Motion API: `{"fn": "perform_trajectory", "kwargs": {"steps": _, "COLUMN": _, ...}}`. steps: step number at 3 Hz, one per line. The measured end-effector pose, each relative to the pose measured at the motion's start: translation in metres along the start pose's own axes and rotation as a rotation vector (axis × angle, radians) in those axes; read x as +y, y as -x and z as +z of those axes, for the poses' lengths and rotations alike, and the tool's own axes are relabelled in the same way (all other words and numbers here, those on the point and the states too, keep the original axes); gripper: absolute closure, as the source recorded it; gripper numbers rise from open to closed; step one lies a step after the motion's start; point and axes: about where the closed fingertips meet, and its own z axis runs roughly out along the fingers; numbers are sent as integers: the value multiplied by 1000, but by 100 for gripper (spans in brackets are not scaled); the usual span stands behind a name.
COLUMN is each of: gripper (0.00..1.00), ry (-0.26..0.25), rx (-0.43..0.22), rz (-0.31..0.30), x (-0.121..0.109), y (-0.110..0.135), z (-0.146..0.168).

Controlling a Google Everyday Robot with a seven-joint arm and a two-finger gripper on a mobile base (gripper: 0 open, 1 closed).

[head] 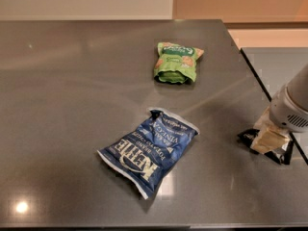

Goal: Pick rxbar chocolate

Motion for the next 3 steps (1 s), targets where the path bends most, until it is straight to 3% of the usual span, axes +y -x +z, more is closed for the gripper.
{"fn": "perform_trajectory", "kwargs": {"steps": 1, "gripper": 100, "ry": 12, "rx": -7, "rz": -6, "x": 1, "y": 4, "z": -5}}
{"fn": "perform_trajectory", "kwargs": {"steps": 3, "gripper": 100, "ry": 54, "rx": -65, "rz": -52, "x": 7, "y": 29, "z": -39}}
